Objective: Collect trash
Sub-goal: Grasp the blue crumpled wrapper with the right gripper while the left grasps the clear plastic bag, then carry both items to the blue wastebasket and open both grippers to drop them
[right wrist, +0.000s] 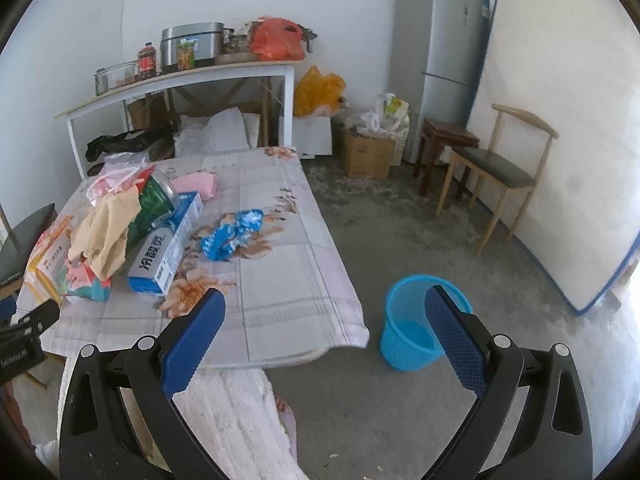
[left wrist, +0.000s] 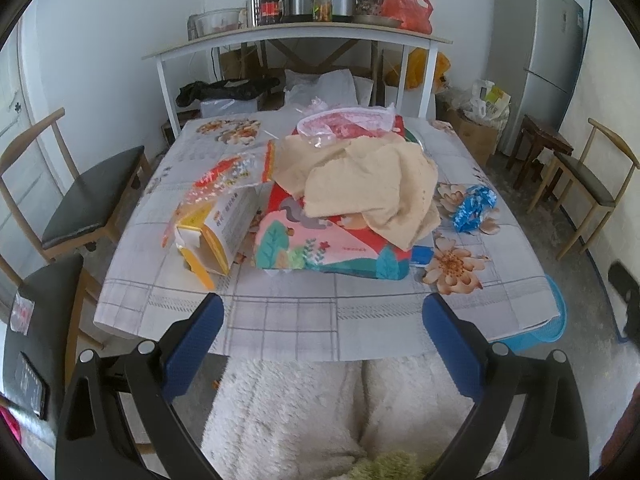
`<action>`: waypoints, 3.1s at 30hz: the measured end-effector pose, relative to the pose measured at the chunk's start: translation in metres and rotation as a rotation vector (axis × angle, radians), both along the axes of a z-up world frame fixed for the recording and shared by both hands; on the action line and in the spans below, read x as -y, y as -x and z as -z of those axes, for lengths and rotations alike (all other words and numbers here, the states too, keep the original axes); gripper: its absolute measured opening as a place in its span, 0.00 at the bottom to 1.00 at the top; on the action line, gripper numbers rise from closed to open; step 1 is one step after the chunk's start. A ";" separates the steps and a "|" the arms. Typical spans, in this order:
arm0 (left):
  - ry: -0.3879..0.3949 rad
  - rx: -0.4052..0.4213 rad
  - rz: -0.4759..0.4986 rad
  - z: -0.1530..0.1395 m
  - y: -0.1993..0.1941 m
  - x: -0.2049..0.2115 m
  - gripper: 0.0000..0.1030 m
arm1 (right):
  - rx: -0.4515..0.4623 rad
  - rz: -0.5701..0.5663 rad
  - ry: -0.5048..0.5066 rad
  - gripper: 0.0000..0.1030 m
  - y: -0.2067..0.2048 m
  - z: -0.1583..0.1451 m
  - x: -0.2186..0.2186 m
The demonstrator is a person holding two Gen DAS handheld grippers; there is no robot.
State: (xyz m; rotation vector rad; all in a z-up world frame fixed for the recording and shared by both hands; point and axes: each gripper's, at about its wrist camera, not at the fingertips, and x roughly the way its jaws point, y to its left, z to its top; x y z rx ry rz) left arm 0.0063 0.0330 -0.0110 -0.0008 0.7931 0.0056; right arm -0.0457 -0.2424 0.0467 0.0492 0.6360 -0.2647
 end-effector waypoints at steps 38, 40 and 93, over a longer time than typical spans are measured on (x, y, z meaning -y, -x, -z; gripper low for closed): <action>0.115 0.301 0.112 0.010 -0.038 -0.098 0.94 | -0.354 -0.133 -0.374 0.63 -0.230 0.086 0.008; 0.103 0.306 0.104 0.009 -0.041 -0.102 0.94 | -0.354 -0.138 -0.373 0.54 -0.229 0.087 0.009; -0.180 -0.029 0.916 -0.052 -0.241 -0.009 0.17 | -0.233 -0.236 -0.587 0.24 -0.217 0.081 0.057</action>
